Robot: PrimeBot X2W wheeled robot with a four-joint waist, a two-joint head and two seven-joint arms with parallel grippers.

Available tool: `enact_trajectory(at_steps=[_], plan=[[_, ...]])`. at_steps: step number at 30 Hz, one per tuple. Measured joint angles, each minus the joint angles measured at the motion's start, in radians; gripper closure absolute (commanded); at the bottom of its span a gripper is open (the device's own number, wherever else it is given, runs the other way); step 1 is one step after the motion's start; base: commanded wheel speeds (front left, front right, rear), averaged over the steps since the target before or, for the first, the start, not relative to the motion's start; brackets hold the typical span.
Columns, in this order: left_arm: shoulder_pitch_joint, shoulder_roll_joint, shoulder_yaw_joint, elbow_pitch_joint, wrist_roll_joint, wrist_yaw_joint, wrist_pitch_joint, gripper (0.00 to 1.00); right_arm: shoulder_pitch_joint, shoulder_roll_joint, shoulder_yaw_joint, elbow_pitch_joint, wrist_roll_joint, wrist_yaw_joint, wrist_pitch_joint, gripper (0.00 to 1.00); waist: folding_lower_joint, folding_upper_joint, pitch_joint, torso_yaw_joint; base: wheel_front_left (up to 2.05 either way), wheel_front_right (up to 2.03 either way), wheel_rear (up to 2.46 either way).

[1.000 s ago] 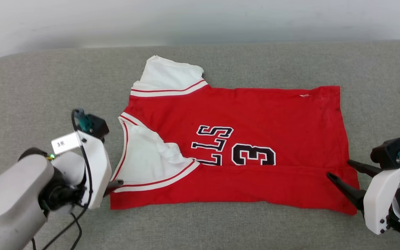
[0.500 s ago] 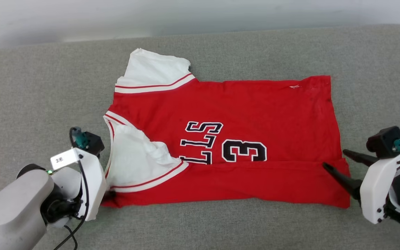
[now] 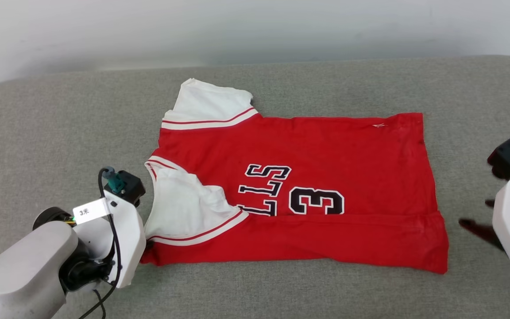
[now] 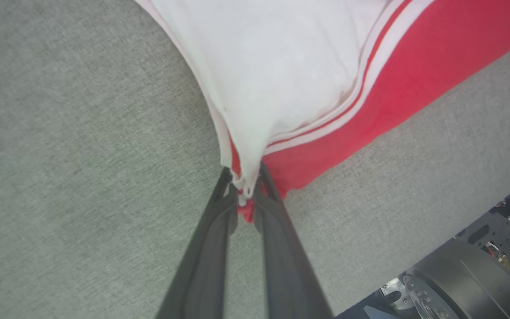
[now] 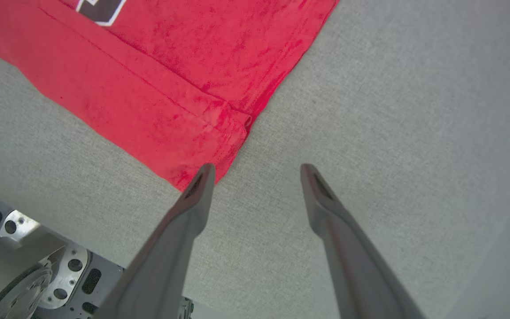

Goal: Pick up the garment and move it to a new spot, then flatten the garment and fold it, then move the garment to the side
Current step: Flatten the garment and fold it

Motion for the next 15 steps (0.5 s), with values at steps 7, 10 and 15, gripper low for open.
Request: enact_trajectory(at_steps=[7, 10, 15], plan=[[-0.008, -0.003, -0.001, -0.046, 0.02, 0.015, -0.012, 1.0, 0.034, 0.076, 0.039, 0.09, 0.034, 0.0, 0.059, 0.0, 0.0, 0.0, 0.033, 0.017, 0.0, 0.0, 0.0], [-0.011, -0.003, -0.002, -0.059, 0.023, 0.02, -0.017, 1.0, 0.051, 0.136, 0.052, 0.157, 0.033, 0.0, 0.031, 0.0, 0.0001, 0.0, 0.051, 0.022, 0.0, 0.0, 0.0], [-0.011, 0.0, -0.002, -0.071, 0.028, 0.027, -0.027, 1.0, 0.063, 0.202, 0.084, 0.265, 0.022, -0.002, -0.035, 0.0, 0.0001, 0.0, 0.073, 0.027, 0.0, 0.0, 0.0]])
